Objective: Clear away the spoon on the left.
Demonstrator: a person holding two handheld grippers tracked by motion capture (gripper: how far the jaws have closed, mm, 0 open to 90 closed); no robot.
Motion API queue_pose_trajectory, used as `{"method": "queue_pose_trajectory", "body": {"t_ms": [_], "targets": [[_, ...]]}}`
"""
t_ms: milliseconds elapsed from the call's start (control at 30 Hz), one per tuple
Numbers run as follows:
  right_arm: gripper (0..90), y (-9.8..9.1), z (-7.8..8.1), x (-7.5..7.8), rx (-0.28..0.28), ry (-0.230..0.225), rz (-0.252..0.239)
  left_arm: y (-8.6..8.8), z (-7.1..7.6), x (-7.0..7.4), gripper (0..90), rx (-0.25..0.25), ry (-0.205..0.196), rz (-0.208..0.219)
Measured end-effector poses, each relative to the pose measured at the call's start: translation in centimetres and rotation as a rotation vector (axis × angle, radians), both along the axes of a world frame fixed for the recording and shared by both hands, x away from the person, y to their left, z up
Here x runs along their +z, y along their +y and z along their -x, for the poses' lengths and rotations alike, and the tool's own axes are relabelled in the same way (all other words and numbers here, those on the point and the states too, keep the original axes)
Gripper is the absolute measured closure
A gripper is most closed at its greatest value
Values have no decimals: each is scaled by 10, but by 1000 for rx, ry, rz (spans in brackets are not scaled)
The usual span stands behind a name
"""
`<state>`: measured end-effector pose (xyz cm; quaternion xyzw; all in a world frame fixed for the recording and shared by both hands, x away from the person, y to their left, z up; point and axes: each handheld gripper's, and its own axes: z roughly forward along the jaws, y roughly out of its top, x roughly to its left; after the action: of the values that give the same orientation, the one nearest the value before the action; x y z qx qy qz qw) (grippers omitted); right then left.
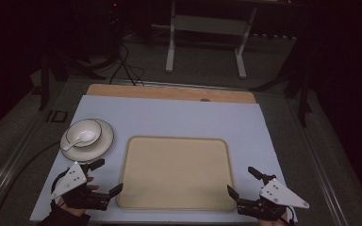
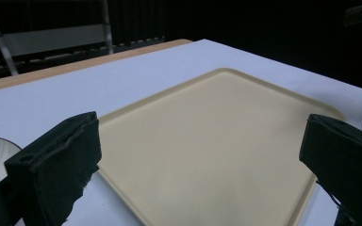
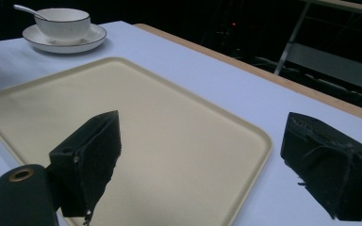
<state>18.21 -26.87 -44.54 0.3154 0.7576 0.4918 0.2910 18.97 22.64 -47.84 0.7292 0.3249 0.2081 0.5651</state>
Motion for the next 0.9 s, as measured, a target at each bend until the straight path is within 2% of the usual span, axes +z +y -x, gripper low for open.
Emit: {"method": "queue_pose_trajectory", "body": {"t_ms": [133,233,300,400,467,533,700,833,900], "targets": [[125,0,1,0,5,1,-5,-1,1,0,2,4,1,-9],[123,1,1,0,13,0,-1,-1,2,5,2,-9,48,16],[123,2,2,0,16,-2,0,-1,2,6,2,-13,66,11],[123,1,3,1,18,-9,-3,-1,3,7,2,-14,68,8],[123,1,3,1,21,-11,-6,-1,4,8,2,-14,58,-15],[123,1,3,1,23,-12,-4,-2,4,9,2,-42,72,-15],[123,2,2,0,27,-8,-8,-12,5,11,2,-121,90,-66],[123,2,1,0,27,-3,-13,-16,7,15,2,-138,88,-87],[123,2,1,0,27,-2,-15,-15,7,16,2,-145,93,-83]]}}
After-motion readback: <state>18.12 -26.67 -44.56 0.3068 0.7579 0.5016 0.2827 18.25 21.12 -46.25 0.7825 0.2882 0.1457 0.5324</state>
